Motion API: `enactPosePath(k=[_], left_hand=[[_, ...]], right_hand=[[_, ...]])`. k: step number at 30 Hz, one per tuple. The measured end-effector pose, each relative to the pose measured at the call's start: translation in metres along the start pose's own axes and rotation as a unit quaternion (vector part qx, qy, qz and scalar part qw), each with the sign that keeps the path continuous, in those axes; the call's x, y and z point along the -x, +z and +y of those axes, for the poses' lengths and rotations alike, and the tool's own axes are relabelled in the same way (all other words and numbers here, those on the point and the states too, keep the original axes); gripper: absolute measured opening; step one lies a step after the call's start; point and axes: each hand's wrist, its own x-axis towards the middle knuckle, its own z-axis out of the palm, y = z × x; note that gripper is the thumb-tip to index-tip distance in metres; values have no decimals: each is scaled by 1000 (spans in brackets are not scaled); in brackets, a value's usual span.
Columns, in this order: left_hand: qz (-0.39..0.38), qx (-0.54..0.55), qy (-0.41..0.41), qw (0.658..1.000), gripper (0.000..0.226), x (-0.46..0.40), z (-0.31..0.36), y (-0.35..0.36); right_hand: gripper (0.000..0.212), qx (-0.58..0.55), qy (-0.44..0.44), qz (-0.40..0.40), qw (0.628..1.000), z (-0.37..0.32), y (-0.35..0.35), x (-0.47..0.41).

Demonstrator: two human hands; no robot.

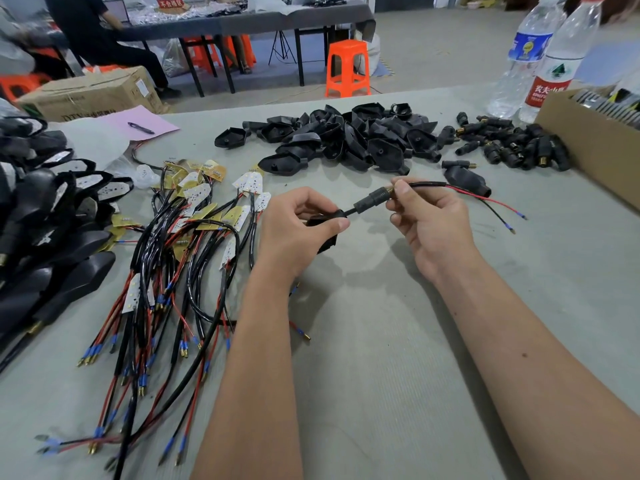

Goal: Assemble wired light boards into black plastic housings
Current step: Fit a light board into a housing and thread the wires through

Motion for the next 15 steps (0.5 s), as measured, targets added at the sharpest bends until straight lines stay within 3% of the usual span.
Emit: enactPosePath(k=[7, 15], left_hand=[[-17, 9, -9, 1000, 23, 0, 1, 2], [-95, 26, -76, 992, 30, 5, 5, -6]], right_hand=[[5, 84, -59, 60, 993, 3, 2, 1], [14, 107, -93, 115, 983, 5, 1, 0]])
